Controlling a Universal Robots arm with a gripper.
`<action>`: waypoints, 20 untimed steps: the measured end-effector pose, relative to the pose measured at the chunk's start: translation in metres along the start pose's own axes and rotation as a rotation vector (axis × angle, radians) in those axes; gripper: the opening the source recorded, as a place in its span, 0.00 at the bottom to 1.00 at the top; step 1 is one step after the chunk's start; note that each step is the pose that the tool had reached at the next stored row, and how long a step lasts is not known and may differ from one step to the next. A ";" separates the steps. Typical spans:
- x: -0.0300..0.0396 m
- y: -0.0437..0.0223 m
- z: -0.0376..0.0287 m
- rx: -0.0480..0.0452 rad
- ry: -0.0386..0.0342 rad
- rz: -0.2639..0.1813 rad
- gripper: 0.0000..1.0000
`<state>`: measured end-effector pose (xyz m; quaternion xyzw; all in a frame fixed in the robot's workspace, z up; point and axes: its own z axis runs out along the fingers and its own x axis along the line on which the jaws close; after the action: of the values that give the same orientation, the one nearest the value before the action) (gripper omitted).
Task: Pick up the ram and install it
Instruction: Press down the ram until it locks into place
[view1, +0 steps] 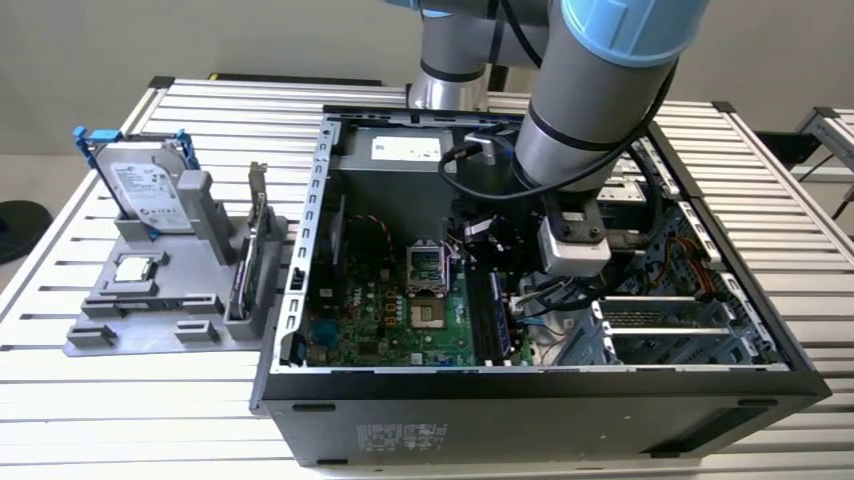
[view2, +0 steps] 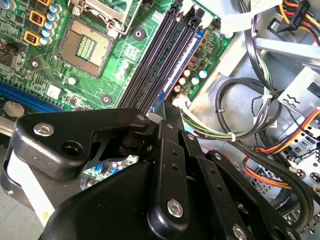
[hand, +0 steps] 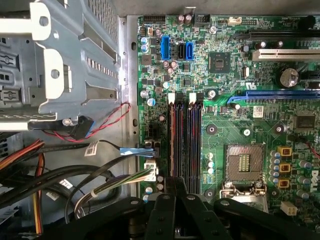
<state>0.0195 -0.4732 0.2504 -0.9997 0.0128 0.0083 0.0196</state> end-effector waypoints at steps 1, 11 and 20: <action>0.0000 0.0000 0.0000 0.0004 0.0000 0.000 0.00; 0.0000 0.0000 0.0000 0.0021 -0.0008 -0.017 0.00; 0.0000 0.0000 0.0000 0.0003 -0.0050 -0.123 0.00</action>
<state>0.0195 -0.4732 0.2504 -0.9986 -0.0485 0.0096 0.0203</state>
